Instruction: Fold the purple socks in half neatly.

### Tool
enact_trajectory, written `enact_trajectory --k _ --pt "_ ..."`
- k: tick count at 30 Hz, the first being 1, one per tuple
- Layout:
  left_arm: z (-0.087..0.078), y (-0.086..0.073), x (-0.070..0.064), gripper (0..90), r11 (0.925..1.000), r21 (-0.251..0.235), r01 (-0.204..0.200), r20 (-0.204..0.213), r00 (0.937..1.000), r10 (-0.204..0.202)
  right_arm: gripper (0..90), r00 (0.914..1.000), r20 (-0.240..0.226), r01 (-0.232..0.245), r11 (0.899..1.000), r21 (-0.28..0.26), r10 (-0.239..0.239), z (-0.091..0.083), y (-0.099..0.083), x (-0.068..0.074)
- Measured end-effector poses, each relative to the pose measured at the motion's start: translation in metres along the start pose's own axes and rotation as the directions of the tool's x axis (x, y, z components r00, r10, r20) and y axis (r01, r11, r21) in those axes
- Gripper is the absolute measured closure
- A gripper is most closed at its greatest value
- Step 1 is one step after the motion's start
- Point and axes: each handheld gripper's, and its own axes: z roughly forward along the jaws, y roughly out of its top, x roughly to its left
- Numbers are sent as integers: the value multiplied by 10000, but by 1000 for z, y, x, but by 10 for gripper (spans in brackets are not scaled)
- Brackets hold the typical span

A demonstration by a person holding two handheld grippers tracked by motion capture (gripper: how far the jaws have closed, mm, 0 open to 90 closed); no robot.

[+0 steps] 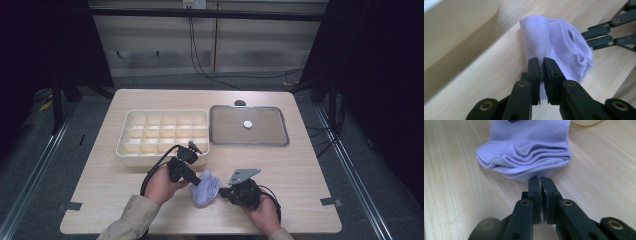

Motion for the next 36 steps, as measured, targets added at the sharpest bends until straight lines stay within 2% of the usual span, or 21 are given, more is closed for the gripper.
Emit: enact_trajectory --k 8,14,24,32,35,36 --pt "-2 3 -9 841 9997 -174 -198 219 9996 202 862 10000 -46 -38 10000 -20 38 2 1 2" --pt "-2 5 -15 841 9991 -125 -409 271 9988 412 863 10000 -54 -36 10000 -13 36 2 2 2" --pt "-3 7 -25 843 9983 -205 -546 402 9977 554 862 10000 -53 1 10000 -21 -1 3 3 3" --pt "1 9 -28 843 9971 -156 -741 450 9962 748 862 10000 -40 -41 10000 -33 41 4 3 4" --pt "1 10 -29 843 9975 -217 -677 465 9966 686 862 9999 -105 3 10000 -14 -3 4 3 5" --pt "0 10 -28 843 9964 -215 -815 467 9955 825 862 10000 -89 -1 10000 -22 1 4 3 5"
